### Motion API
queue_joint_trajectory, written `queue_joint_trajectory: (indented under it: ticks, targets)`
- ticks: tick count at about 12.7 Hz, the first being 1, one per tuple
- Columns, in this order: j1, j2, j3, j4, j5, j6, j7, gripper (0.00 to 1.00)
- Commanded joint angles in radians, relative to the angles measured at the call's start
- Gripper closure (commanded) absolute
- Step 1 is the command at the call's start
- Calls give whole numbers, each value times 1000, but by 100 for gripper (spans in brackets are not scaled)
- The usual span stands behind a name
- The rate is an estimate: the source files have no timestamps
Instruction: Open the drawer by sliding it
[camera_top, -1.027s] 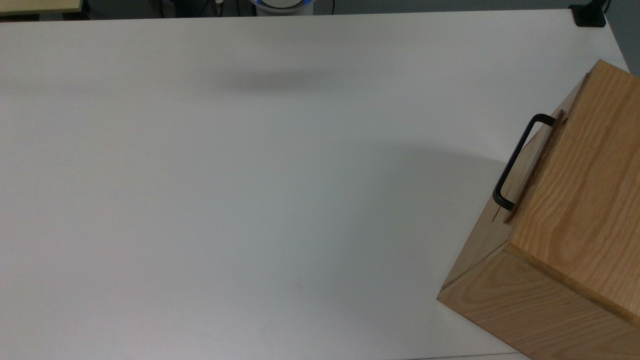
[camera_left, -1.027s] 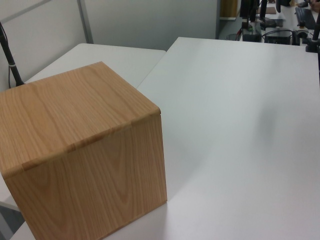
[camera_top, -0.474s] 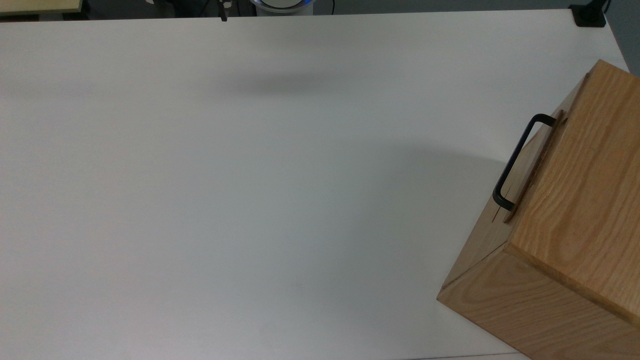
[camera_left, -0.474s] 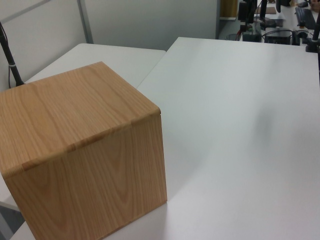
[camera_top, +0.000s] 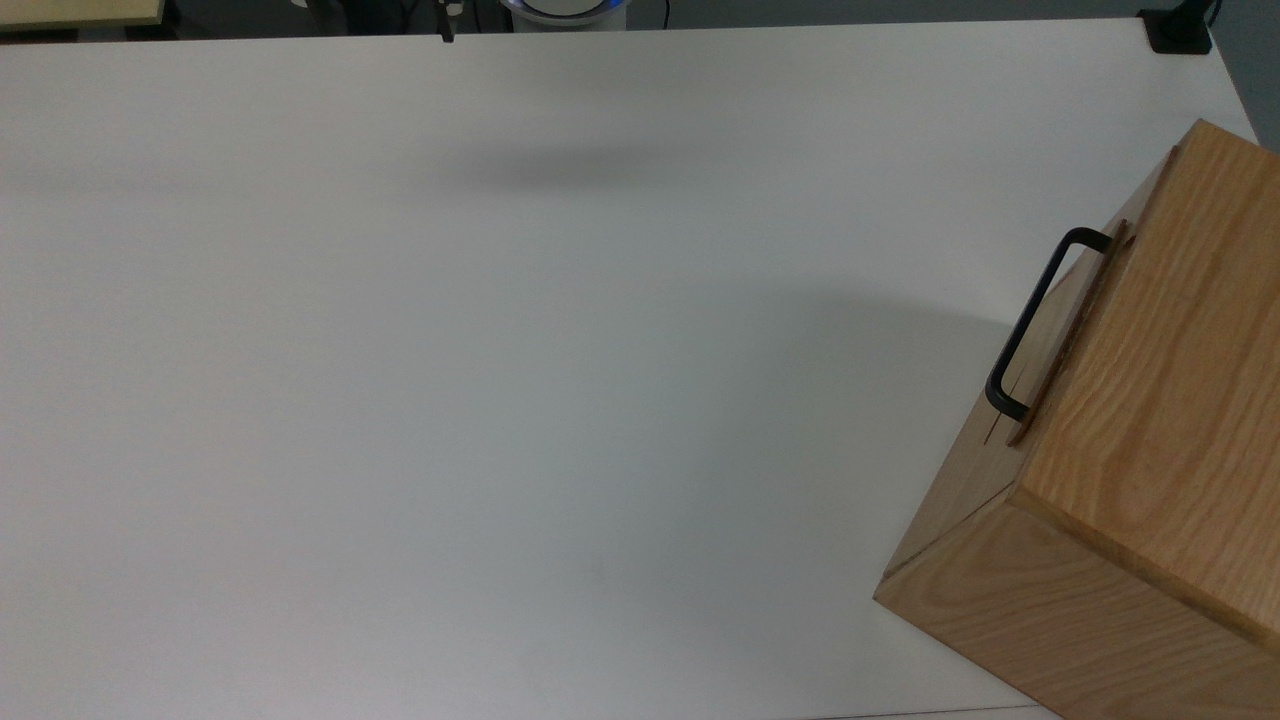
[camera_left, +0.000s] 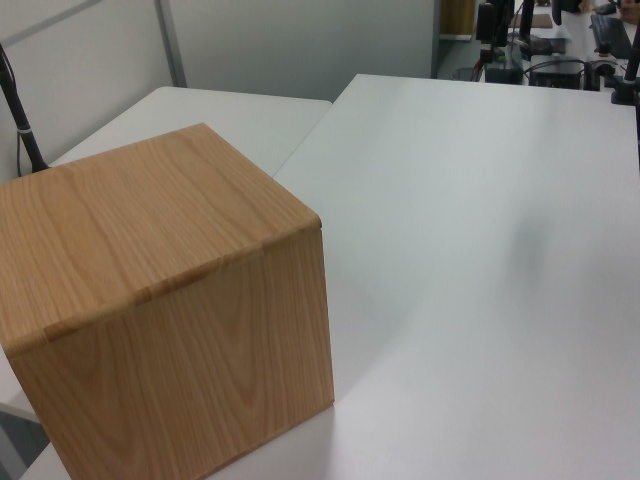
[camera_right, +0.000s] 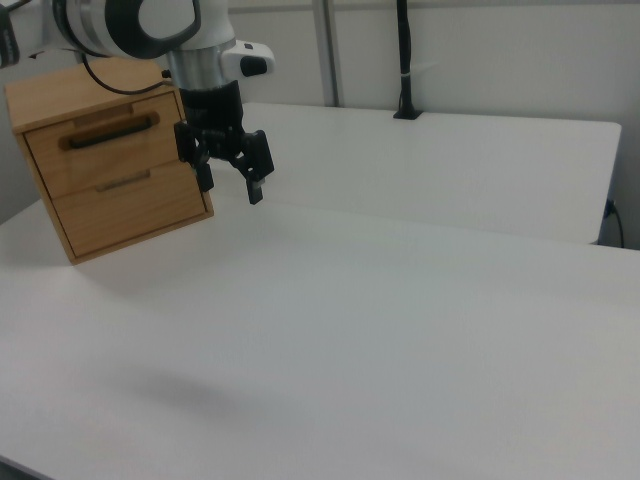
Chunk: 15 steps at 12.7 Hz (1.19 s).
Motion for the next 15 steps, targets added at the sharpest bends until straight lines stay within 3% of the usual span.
queue_joint_trajectory:
  ticks: [1,9,12,15]
  targets:
    - [12,5,-8,17,14,-28,-15,0]
    - [10,-3,4,14,24,-24,3,0]
    - [10,8,6,8,119,1,38,0]
    - [13,23,18,7,211,11,242,0]
